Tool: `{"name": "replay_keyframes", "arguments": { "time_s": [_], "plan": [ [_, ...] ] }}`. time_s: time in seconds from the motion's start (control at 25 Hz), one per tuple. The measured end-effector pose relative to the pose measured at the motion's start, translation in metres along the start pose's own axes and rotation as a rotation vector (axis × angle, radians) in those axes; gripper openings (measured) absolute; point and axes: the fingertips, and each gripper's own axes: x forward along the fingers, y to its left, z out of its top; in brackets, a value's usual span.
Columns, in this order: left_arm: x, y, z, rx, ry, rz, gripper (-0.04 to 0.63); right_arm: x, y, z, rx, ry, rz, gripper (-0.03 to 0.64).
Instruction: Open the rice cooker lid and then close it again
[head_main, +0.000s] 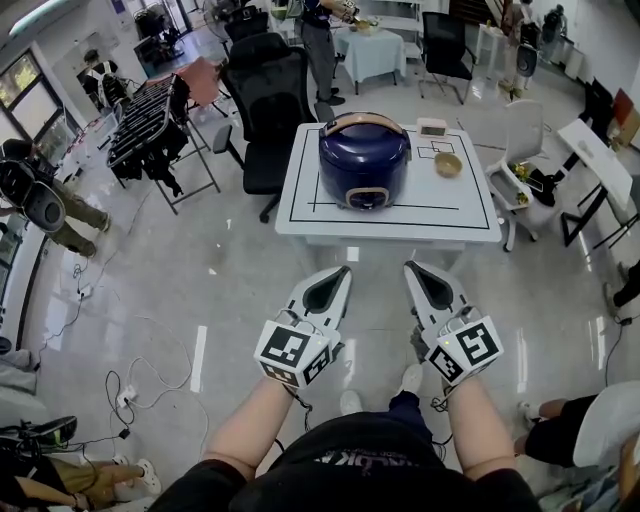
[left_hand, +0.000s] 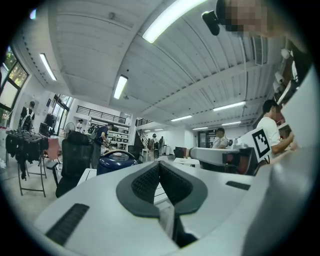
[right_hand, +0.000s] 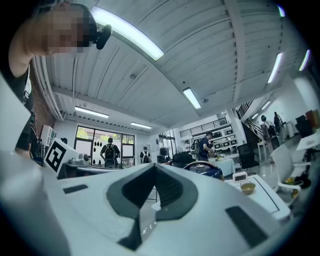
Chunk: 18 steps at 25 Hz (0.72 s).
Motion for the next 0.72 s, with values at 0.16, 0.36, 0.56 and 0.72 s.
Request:
{"name": "replay_keyframes", "arguments": {
  "time_s": [0.16, 0.36, 0.56, 0.72],
  "plan": [
    [-0.002, 0.002, -0.001, 0.004, 0.001, 0.004, 0.003, 0.001, 0.005, 0.001, 0.012, -0.014, 0.018, 0.018],
    [0.002, 0.005, -0.005, 0.006, 0.004, 0.003, 0.141, 0.004, 0.005, -0.002, 0.016, -0.016, 0.033, 0.144],
    [0.013, 0.012, -0.006, 0.009, 0.011, 0.020, 0.270, 0.013, -0.010, 0.001, 0.009, -0.020, 0.017, 0.189],
    [0.028, 0.021, -0.007, 0.010, 0.015, 0.030, 0.279, 0.026, -0.029, 0.001, 0.006, -0.015, 0.020, 0.189]
  ]
}}
